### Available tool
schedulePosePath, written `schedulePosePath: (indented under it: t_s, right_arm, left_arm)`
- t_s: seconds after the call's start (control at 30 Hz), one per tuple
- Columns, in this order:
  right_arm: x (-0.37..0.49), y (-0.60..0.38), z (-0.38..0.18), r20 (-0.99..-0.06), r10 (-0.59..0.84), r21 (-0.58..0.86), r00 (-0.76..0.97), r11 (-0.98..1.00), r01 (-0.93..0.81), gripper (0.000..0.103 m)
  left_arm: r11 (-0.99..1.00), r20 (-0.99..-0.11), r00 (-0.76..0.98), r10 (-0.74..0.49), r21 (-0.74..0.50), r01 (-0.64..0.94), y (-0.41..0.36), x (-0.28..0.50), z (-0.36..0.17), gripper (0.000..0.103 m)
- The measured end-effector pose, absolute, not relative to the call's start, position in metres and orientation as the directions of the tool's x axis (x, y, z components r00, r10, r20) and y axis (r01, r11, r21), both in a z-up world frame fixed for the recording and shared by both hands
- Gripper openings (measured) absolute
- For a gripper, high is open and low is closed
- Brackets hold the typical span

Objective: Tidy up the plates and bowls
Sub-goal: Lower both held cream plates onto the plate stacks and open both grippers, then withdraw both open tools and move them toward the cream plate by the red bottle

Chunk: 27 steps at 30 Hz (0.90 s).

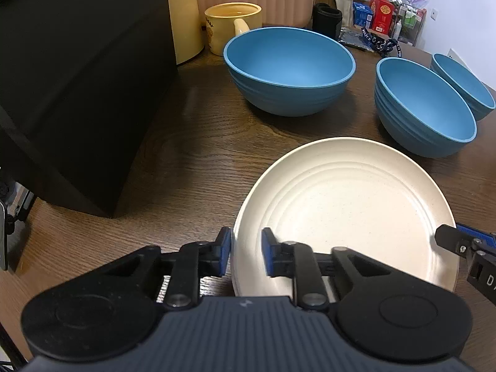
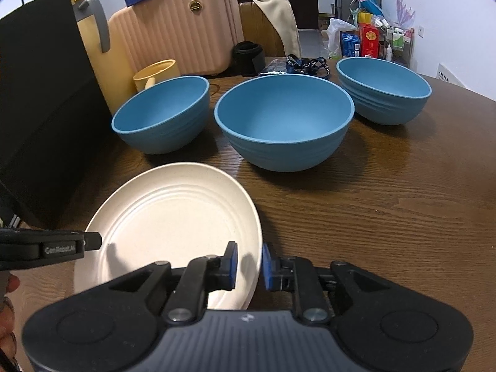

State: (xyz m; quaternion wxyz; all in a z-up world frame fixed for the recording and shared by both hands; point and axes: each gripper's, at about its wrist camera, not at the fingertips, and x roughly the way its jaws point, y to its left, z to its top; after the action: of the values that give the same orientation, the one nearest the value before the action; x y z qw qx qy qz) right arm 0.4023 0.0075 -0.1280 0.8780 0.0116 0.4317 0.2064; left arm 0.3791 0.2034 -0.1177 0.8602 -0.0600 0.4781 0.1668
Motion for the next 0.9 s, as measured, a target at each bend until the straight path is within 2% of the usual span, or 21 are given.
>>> schedulePosePath:
  t_s: [0.07, 0.1, 0.17, 0.23, 0.3, 0.37, 0.9]
  right_arm:
    - [0.402, 0.006, -0.126, -0.748, 0.373, 0.200, 0.549, 0.915, -0.350, 0.022]
    - [0.403, 0.004, -0.124, -0.746, 0.375, 0.201, 0.551, 0.915, -0.350, 0.032]
    - [0.403, 0.002, -0.122, -0.742, 0.370, 0.199, 0.560, 0.918, -0.343, 0.067]
    - [0.403, -0.002, -0.121, -0.738, 0.367, 0.202, 0.566, 0.921, -0.333, 0.083]
    - [0.404, -0.006, -0.121, -0.739, 0.367, 0.211, 0.565, 0.923, -0.322, 0.086]
    - [0.405, -0.007, -0.121, -0.747, 0.364, 0.216, 0.557, 0.924, -0.314, 0.101]
    - [0.396, -0.019, -0.115, -0.741, 0.376, 0.246, 0.556, 0.923, -0.296, 0.103]
  left_arm:
    - [0.934, -0.839, 0.490, 0.235, 0.056, -0.352, 0.204, 0.378, -0.116, 0.048]
    - [0.933, -0.835, 0.496, 0.240, 0.058, -0.355, 0.204, 0.377, -0.114, 0.052]
    - [0.930, -0.826, 0.503, 0.254, 0.065, -0.362, 0.204, 0.375, -0.109, 0.072]
    - [0.924, -0.813, 0.515, 0.271, 0.070, -0.377, 0.205, 0.372, -0.103, 0.089]
    - [0.921, -0.803, 0.526, 0.280, 0.070, -0.384, 0.206, 0.369, -0.098, 0.098]
    - [0.919, -0.797, 0.535, 0.279, 0.061, -0.388, 0.207, 0.367, -0.093, 0.103]
    - [0.926, -0.787, 0.565, 0.247, 0.020, -0.377, 0.195, 0.354, -0.079, 0.103]
